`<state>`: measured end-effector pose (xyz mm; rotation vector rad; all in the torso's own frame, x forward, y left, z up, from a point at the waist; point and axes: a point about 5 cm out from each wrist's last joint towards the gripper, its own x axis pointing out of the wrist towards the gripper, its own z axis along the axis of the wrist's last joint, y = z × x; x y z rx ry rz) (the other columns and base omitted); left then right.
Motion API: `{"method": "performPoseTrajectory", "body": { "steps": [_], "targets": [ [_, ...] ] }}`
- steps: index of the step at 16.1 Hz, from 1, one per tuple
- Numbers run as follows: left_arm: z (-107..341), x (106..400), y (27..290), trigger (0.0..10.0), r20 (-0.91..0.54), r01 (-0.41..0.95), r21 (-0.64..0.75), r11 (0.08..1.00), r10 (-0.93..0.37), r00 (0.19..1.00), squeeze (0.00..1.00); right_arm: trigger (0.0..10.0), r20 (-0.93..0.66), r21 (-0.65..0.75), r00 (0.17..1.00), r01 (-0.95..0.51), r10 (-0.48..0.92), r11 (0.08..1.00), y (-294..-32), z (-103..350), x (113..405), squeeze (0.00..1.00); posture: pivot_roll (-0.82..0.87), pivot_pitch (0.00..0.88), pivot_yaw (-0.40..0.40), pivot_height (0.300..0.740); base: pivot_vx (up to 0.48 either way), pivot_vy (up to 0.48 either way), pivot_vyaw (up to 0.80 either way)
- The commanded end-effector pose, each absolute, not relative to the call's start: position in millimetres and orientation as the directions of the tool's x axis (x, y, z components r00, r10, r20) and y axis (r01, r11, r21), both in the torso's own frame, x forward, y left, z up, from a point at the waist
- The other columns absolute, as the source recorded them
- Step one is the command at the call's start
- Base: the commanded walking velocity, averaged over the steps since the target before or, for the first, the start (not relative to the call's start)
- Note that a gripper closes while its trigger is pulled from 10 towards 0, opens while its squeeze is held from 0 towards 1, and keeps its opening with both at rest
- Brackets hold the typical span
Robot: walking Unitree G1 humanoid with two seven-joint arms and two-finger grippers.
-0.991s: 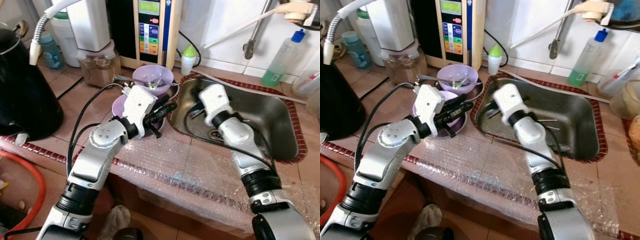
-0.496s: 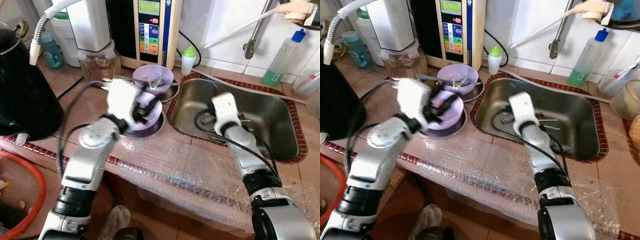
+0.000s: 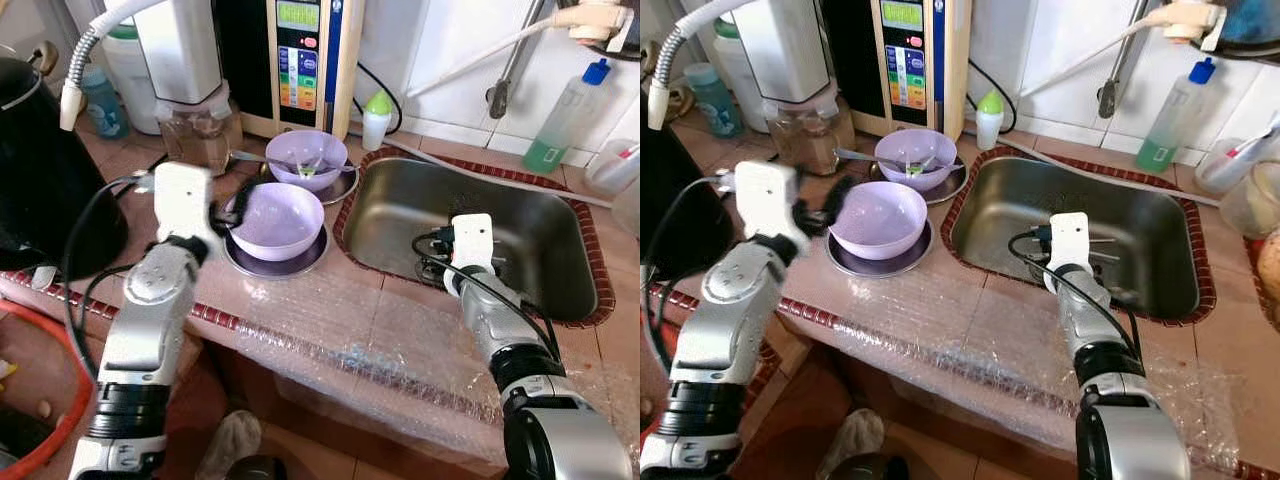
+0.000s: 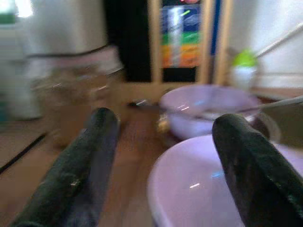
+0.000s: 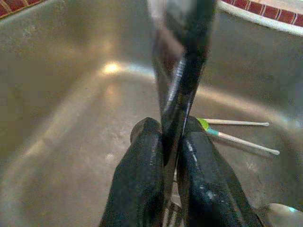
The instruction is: Kitchen organization
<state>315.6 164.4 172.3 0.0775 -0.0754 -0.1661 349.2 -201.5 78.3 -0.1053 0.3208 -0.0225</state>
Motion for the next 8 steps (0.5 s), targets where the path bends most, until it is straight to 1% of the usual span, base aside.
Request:
{"method": "performPoseTrajectory", "body": {
  "steps": [1,3,4,6,8],
  "targets": [
    [167.5,317.6,173.7,10.0,0.034,0.095,0.087,0.992,-0.098,0.995,0.00,10.0,-0.384,-0.085,0.920,0.042,-0.072,0.995,-204.6,64.6,343.0,1.00,0.08,0.000,0.019,0.740,0.000,0.000,0.00],
    [157.9,320.0,185.5,10.0,-0.034,0.014,0.041,0.999,-0.013,0.999,0.00,10.0,-0.392,-0.075,0.917,0.049,-0.074,0.996,-203.8,63.7,343.0,1.00,0.08,0.000,0.019,0.740,0.000,0.000,0.00],
    [154.5,320.3,186.9,10.0,-0.056,0.003,0.026,1.000,-0.001,0.998,0.00,10.0,-0.395,-0.073,0.915,0.057,-0.081,0.996,-204.1,63.4,342.9,1.00,0.08,0.000,0.019,0.740,0.000,0.000,0.00],
    [148.3,321.6,185.4,10.0,-0.104,0.004,-0.023,1.000,-0.007,0.995,0.00,10.0,-0.391,-0.070,0.916,0.067,-0.089,0.995,-205.0,63.9,343.2,1.00,0.07,0.000,0.019,0.740,0.000,0.000,0.00],
    [148.0,323.5,180.4,10.0,-0.117,0.030,-0.072,0.997,-0.039,0.992,0.00,10.0,-0.347,-0.050,0.932,0.095,-0.106,0.994,-207.1,70.6,345.9,1.00,0.07,0.000,0.019,0.740,0.000,0.000,0.00]
  ]
}}
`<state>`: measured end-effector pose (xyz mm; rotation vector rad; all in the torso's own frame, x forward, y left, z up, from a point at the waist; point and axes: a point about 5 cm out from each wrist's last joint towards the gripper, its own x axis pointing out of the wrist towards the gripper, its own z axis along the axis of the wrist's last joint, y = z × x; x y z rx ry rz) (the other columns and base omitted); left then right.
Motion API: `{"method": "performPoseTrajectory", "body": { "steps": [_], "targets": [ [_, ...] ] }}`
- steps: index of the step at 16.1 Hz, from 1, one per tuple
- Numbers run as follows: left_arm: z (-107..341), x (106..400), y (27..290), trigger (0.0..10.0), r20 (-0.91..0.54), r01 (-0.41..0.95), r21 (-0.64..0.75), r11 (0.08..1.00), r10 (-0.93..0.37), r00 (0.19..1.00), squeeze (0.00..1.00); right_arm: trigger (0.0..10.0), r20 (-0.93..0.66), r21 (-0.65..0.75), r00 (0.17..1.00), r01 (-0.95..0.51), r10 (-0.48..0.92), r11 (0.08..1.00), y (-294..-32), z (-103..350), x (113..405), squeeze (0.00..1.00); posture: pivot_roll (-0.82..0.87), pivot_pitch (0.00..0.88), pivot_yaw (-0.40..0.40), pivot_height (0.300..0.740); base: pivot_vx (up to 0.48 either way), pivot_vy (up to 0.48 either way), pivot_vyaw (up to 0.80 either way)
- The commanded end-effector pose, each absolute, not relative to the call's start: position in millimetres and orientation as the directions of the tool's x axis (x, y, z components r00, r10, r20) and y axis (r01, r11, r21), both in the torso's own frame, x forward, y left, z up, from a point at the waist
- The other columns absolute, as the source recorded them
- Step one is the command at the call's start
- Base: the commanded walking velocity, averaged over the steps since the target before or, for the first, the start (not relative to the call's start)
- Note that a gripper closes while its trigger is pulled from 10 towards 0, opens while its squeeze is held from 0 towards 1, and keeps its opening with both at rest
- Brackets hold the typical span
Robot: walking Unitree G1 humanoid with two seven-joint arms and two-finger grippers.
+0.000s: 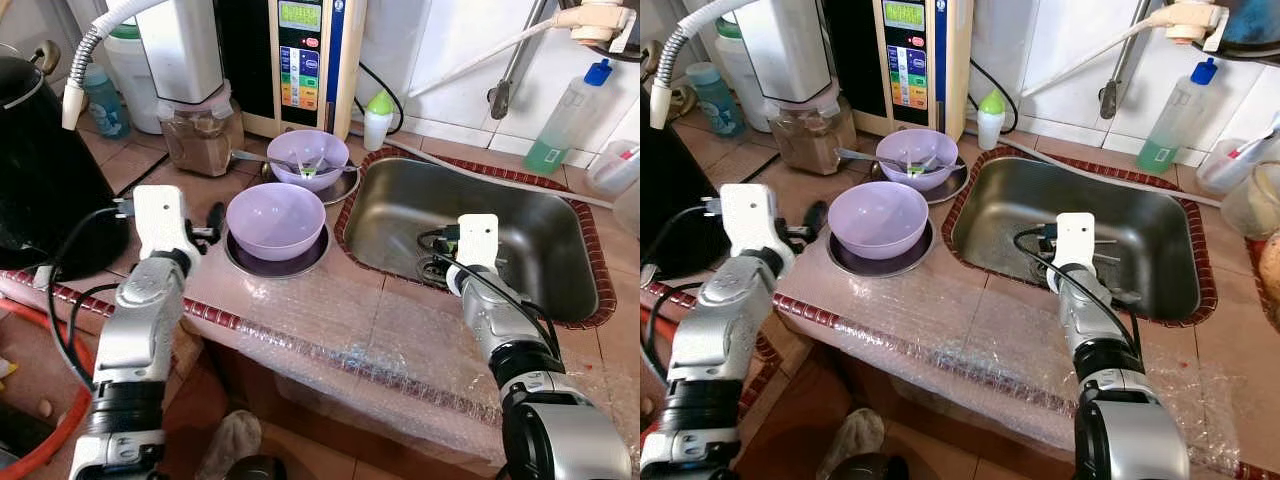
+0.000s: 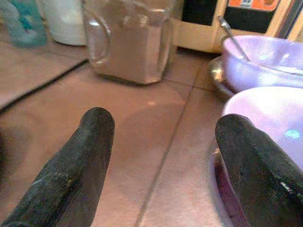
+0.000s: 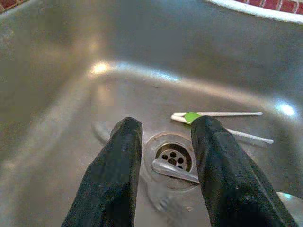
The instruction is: Kitchen organization
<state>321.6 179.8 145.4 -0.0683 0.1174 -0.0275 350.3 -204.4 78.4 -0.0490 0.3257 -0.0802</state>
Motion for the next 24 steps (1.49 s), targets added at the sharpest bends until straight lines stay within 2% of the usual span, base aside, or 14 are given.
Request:
{"method": "performPoseTrajectory", "body": {
  "steps": [1,7,9,11,12,13,18,24],
  "targets": [
    [151.1,324.7,178.6,10.0,-0.107,0.036,-0.093,0.995,-0.046,0.993,0.00,10.0,-0.333,-0.051,0.937,0.096,-0.107,0.994,-207.3,73.3,346.9,1.00,0.07,0.000,0.023,0.740,0.000,0.000,0.00],
    [153.0,326.3,179.5,10.0,-0.116,0.033,-0.106,0.994,-0.045,0.992,0.00,10.0,-0.304,-0.045,0.947,0.100,-0.109,0.994,-205.5,76.3,348.0,1.00,0.07,0.000,0.027,0.740,0.000,0.000,0.00],
    [147.6,324.1,166.3,10.0,-0.162,0.130,-0.142,0.981,-0.152,0.975,0.00,10.0,-0.303,-0.041,0.949,0.076,-0.084,0.996,-201.1,76.4,348.6,1.00,0.07,0.000,0.029,0.740,0.000,0.000,0.00],
    [146.0,323.8,158.8,10.0,-0.180,0.178,-0.149,0.973,-0.204,0.962,0.00,10.0,-0.307,-0.048,0.950,0.039,-0.052,0.998,-196.3,75.2,348.2,1.00,0.07,0.000,0.029,0.740,0.000,0.000,0.00],
    [144.4,323.3,157.2,5.8,-0.193,0.189,-0.149,0.971,-0.216,0.957,0.00,10.0,-0.311,-0.055,0.950,0.021,-0.037,0.998,-194.1,74.2,347.7,1.00,0.07,0.000,0.029,0.740,0.000,0.000,0.00],
    [141.8,322.1,156.4,0.0,-0.210,0.194,-0.156,0.968,-0.225,0.952,0.00,10.0,-0.312,-0.055,0.950,-0.005,-0.012,0.998,-190.3,73.3,347.0,0.00,0.06,0.000,0.031,0.740,0.000,0.000,0.00],
    [142.2,321.6,156.3,0.0,-0.218,0.213,-0.160,0.964,-0.245,0.945,0.00,10.0,-0.313,-0.063,0.950,-0.041,0.019,0.997,-185.5,72.0,346.1,0.00,0.07,0.000,0.034,0.740,0.000,0.000,0.00],
    [142.0,321.5,160.4,0.0,-0.239,0.181,-0.245,0.952,-0.240,0.941,0.00,10.0,-0.315,-0.057,0.948,-0.066,0.045,0.996,-180.7,71.9,346.0,0.00,0.07,0.000,0.035,0.740,0.000,0.000,0.00]
  ]
}}
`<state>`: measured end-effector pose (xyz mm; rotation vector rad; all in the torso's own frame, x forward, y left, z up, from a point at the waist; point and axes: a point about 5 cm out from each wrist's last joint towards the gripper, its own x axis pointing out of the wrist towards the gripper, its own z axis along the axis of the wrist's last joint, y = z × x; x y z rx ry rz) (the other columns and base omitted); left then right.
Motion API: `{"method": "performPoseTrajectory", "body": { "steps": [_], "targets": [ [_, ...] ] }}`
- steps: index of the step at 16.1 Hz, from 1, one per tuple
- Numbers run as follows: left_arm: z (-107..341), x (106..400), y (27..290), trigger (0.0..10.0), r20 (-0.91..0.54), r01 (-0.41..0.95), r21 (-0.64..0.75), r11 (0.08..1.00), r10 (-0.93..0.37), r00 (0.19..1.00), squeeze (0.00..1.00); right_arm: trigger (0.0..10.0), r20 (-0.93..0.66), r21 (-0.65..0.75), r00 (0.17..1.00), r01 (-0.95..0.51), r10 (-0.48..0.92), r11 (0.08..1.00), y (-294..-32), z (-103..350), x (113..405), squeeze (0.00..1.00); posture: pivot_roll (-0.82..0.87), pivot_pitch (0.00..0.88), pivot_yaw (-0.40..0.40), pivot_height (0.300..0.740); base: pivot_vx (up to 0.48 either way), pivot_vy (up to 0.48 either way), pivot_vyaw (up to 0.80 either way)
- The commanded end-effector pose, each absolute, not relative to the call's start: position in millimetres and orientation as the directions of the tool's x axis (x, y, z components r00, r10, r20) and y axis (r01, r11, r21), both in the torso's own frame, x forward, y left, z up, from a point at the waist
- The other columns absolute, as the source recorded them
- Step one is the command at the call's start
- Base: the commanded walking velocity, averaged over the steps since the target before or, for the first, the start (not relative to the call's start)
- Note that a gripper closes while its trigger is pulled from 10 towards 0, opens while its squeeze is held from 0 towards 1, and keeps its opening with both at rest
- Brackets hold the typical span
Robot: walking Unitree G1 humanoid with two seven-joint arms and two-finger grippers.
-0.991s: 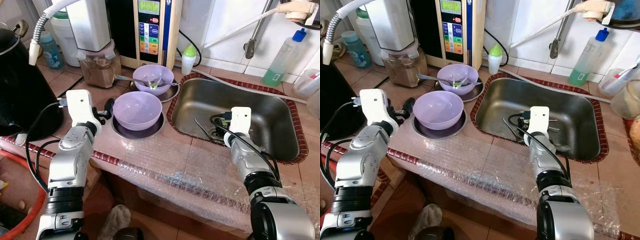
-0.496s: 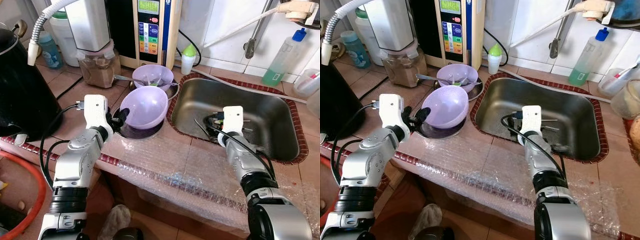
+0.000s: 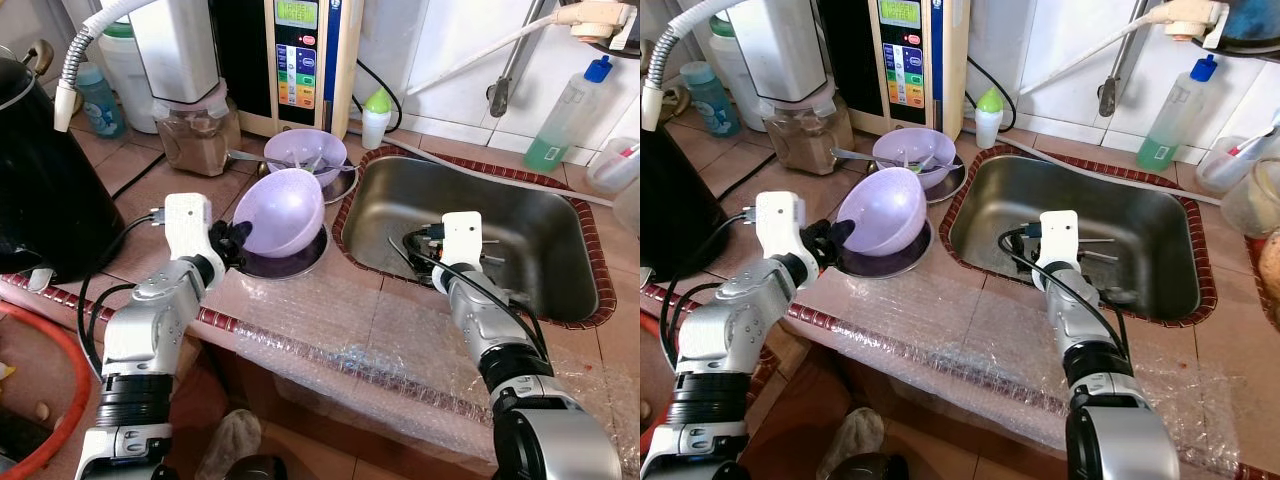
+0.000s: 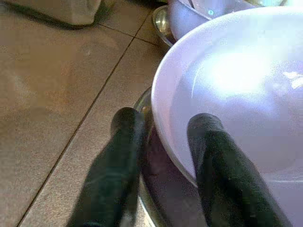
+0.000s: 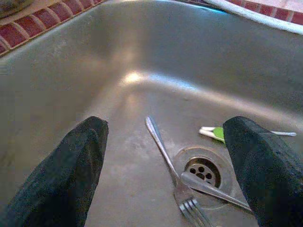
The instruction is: Kitchen organization
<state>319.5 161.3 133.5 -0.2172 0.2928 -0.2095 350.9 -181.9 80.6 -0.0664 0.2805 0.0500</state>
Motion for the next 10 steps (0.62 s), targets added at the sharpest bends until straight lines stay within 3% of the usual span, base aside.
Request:
{"method": "performPoseTrajectory", "body": {
  "steps": [1,10],
  "targets": [
    [142.5,321.6,160.6,0.0,-0.238,0.180,-0.249,0.952,-0.241,0.941,0.00,10.0,-0.315,-0.054,0.948,-0.071,0.050,0.996,-180.2,72.0,346.2,0.00,0.07,0.000,0.037,0.740,0.000,0.000,0.00],
    [145.7,325.3,164.7,0.0,-0.214,0.127,-0.257,0.958,-0.185,0.959,0.00,10.0,-0.273,-0.003,0.951,-0.153,0.146,0.988,-166.4,79.2,346.4,0.00,0.06,0.000,0.034,0.740,0.000,0.000,0.00]
  ]
}}
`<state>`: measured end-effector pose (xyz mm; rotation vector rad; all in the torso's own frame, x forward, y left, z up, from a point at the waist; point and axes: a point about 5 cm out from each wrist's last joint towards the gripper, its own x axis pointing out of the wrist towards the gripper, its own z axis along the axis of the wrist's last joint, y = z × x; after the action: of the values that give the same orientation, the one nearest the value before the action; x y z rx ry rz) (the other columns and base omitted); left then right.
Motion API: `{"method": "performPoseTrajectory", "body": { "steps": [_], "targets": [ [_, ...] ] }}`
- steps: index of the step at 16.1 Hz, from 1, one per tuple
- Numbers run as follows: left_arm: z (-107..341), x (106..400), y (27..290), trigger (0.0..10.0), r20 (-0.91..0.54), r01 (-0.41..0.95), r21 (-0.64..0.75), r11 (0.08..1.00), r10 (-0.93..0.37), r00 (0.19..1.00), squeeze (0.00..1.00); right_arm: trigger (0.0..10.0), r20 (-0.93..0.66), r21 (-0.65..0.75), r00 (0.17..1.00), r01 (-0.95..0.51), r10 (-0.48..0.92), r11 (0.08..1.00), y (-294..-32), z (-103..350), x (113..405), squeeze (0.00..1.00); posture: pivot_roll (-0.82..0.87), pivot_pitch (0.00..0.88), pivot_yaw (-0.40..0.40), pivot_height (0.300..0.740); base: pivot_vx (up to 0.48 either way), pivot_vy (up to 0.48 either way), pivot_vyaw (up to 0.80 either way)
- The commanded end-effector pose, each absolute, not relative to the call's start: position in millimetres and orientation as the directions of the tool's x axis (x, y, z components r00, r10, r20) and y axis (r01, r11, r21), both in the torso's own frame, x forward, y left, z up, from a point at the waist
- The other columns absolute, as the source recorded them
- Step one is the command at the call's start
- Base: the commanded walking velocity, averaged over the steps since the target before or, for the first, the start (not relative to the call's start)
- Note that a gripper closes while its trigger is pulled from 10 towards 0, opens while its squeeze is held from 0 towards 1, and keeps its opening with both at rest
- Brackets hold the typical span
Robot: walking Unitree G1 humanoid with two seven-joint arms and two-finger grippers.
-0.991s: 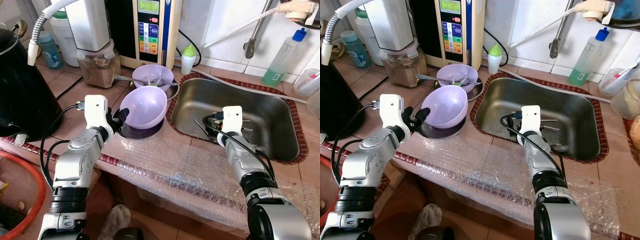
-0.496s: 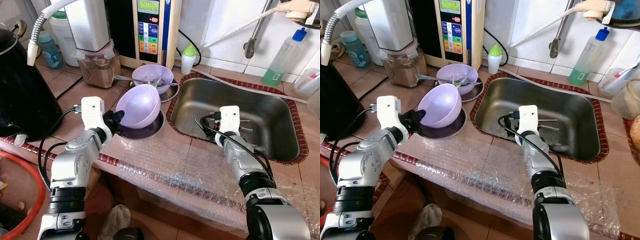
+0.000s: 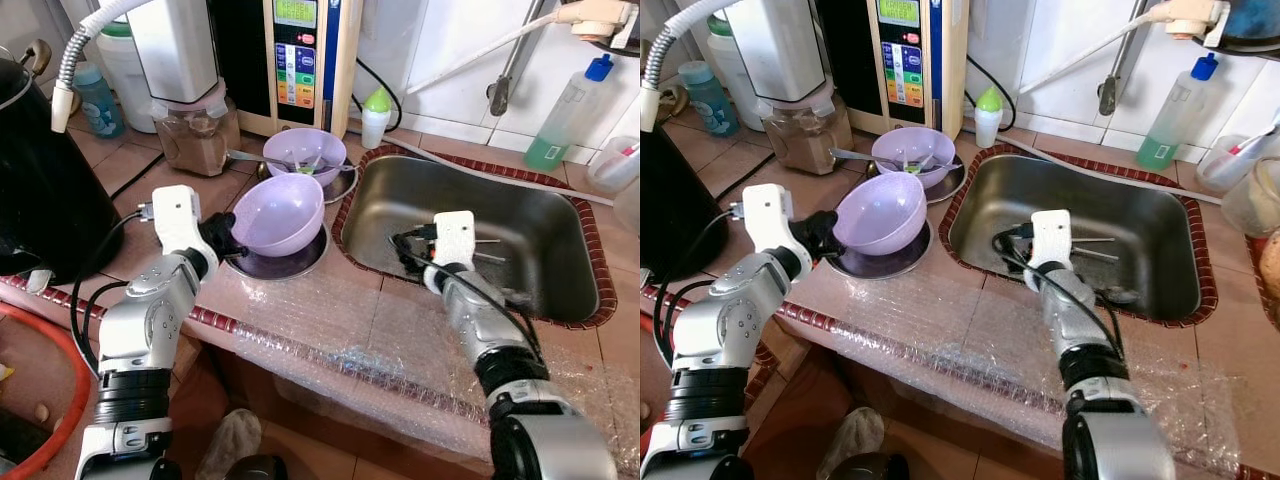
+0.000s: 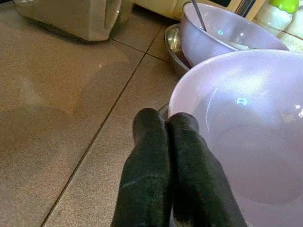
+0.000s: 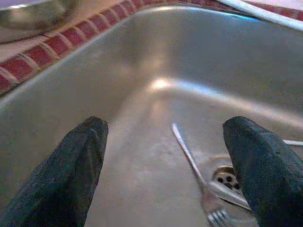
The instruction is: Kitchen organization
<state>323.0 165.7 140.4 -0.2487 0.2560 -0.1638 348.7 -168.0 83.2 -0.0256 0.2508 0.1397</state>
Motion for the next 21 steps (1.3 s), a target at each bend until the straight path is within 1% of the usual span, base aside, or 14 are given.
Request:
{"method": "performPoseTrajectory", "body": {
  "steps": [1,7,9,13,15,16,17,20,21],
  "targets": [
    [145.9,325.5,164.4,0.0,-0.214,0.126,-0.262,0.957,-0.185,0.959,0.00,10.0,-0.271,-0.002,0.950,-0.164,0.157,0.987,-163.6,79.5,345.9,0.00,0.06,0.000,0.033,0.740,0.000,0.000,0.00],
    [149.0,326.3,164.1,0.0,-0.200,0.128,-0.295,0.947,-0.193,0.961,0.00,10.0,-0.277,-0.012,0.944,-0.191,0.180,0.982,-158.1,78.1,343.5,0.00,0.06,0.000,0.031,0.740,0.000,0.000,0.00],
    [154.9,327.5,164.7,0.0,-0.161,0.120,-0.334,0.935,-0.182,0.970,0.00,10.0,-0.277,-0.011,0.943,-0.194,0.183,0.981,-156.9,78.9,343.2,0.00,0.06,0.000,0.031,0.740,0.000,0.000,0.00],
    [166.6,327.8,161.2,0.0,-0.062,0.160,-0.368,0.916,-0.196,0.979,0.00,10.0,-0.137,0.052,0.956,-0.254,0.259,0.966,-143.8,99.8,345.9,0.00,0.06,0.000,0.030,0.740,0.000,0.000,0.00],
    [168.4,328.3,160.5,0.0,-0.052,0.169,-0.354,0.920,-0.199,0.979,0.00,10.0,-0.137,0.050,0.956,-0.255,0.260,0.966,-143.4,100.8,346.0,0.00,0.06,0.000,0.028,0.740,0.000,0.000,0.00],
    [169.6,329.0,160.0,1.7,-0.059,0.178,-0.322,0.930,-0.207,0.977,0.00,10.0,-0.146,0.032,0.954,-0.260,0.262,0.965,-143.8,99.6,345.7,0.00,0.06,0.000,0.026,0.740,0.000,0.000,0.00],
    [171.1,329.0,160.0,10.0,-0.055,0.183,-0.318,0.930,-0.211,0.976,1.00,10.0,-0.150,0.027,0.953,-0.261,0.262,0.965,-144.3,98.5,345.0,0.00,0.06,0.000,0.026,0.740,0.000,0.000,0.00],
    [175.6,329.7,160.8,10.0,-0.059,0.194,-0.288,0.938,-0.219,0.974,1.00,10.0,-0.155,0.014,0.952,-0.265,0.264,0.964,-145.1,97.6,344.2,0.00,0.06,0.000,0.022,0.740,0.000,0.000,0.00],
    [176.0,330.7,162.0,10.0,-0.086,0.193,-0.272,0.943,-0.224,0.971,1.00,10.0,-0.151,0.002,0.950,-0.275,0.272,0.962,-142.7,98.7,344.4,0.00,0.06,0.000,0.023,0.740,0.000,0.000,0.00]
  ]
}}
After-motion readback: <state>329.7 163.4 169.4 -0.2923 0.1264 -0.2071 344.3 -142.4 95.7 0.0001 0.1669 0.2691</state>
